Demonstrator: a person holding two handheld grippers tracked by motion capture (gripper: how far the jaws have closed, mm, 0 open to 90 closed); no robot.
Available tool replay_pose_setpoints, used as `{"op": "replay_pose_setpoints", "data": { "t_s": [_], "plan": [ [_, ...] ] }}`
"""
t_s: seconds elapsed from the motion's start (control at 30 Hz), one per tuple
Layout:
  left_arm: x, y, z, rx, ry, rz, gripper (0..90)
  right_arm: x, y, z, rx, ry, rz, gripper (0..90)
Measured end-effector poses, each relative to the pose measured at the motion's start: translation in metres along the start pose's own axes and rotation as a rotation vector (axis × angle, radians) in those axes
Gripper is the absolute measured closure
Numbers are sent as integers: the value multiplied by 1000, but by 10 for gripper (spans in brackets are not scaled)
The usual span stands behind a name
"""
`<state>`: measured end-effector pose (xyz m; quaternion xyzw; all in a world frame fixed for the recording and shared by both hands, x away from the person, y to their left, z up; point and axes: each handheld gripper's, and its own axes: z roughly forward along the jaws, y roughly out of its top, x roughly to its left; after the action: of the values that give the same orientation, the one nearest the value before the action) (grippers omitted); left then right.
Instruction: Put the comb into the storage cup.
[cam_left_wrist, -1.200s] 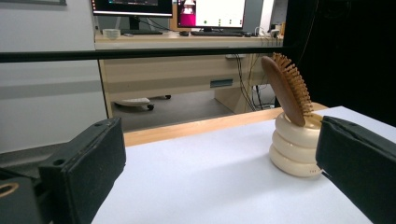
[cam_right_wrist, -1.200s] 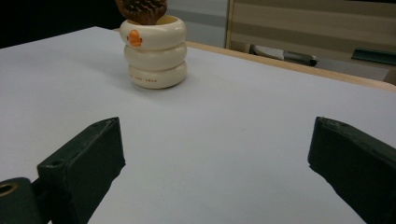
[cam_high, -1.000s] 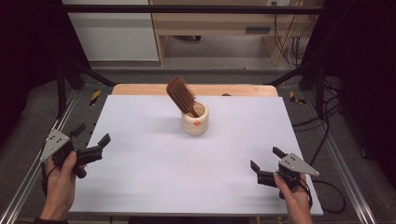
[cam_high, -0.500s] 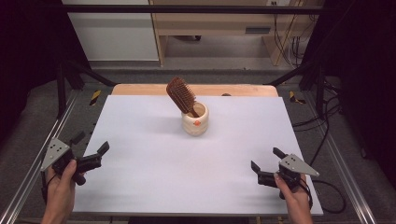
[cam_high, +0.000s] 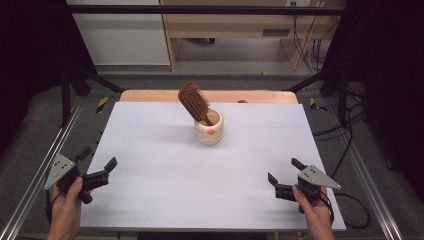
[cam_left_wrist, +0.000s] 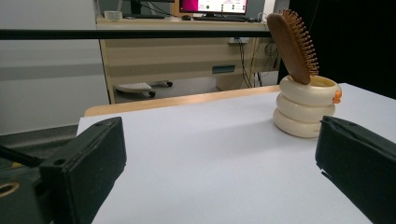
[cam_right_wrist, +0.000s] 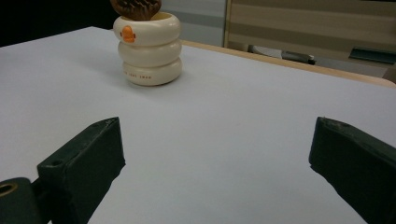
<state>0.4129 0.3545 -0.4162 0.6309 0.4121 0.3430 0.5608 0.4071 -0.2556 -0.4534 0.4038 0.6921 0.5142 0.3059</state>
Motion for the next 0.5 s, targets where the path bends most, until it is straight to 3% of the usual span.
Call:
{"op": "replay_pose_setpoints", "data": {
  "t_s": [0.27, 0.5],
  "plan": [
    [-4, -7, -2, -13, -3, 1, 20, 1, -1, 1, 7, 7, 3, 34],
    [-9, -10, -4, -23, -1, 31, 20, 1, -1, 1, 6, 10, 2, 34]
  ]
}}
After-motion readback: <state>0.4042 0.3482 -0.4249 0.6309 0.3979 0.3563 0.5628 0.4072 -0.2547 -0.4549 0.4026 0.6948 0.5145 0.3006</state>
